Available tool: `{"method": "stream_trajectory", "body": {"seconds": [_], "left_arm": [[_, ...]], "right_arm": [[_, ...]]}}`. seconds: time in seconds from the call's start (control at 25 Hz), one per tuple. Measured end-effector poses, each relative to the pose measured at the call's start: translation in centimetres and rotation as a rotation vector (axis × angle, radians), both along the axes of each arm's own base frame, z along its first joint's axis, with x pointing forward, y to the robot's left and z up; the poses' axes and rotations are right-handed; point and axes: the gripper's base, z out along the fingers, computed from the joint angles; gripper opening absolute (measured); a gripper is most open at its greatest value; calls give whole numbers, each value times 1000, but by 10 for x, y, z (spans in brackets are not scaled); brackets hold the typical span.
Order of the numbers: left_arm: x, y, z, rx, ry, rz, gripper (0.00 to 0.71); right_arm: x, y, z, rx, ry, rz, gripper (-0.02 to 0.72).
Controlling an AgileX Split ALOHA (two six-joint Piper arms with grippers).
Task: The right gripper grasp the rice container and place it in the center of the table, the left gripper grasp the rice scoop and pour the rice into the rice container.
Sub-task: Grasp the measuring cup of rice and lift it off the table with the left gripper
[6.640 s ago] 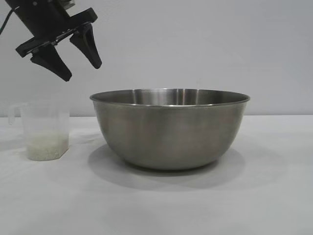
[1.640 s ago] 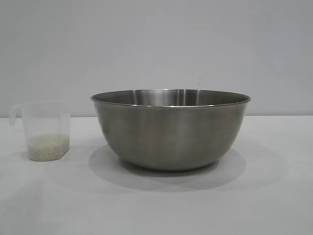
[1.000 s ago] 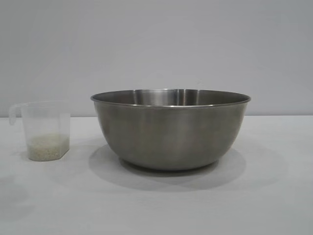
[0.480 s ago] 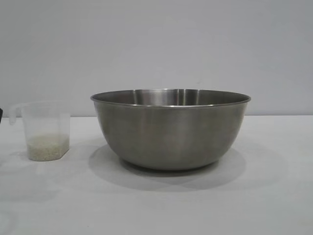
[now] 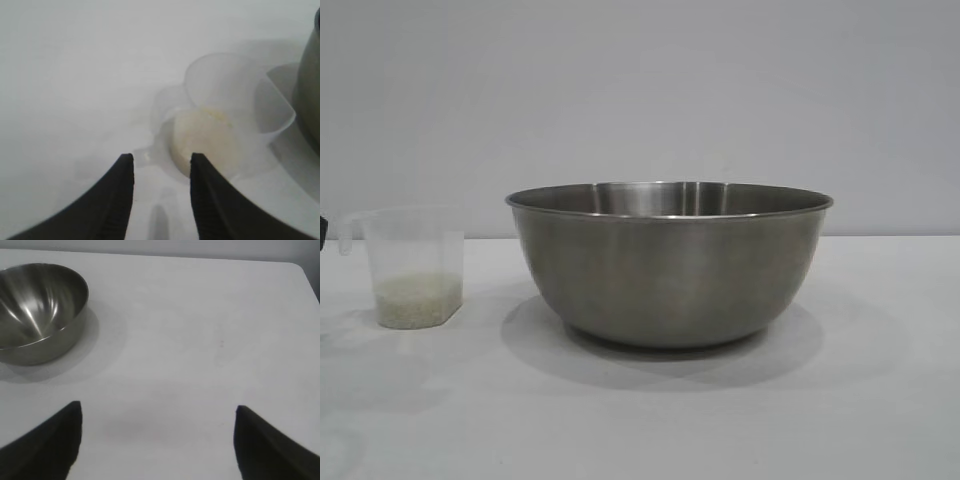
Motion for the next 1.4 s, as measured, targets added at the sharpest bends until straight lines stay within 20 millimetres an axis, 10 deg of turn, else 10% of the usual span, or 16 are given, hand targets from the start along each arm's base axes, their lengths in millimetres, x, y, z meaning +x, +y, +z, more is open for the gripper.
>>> {"method": "stream_trajectory", "body": {"seconds": [1.4], "left_arm": [[59, -9, -15, 4, -69, -1, 255]], "right_arm": [[0, 0, 0, 0, 1, 0, 534]]}}
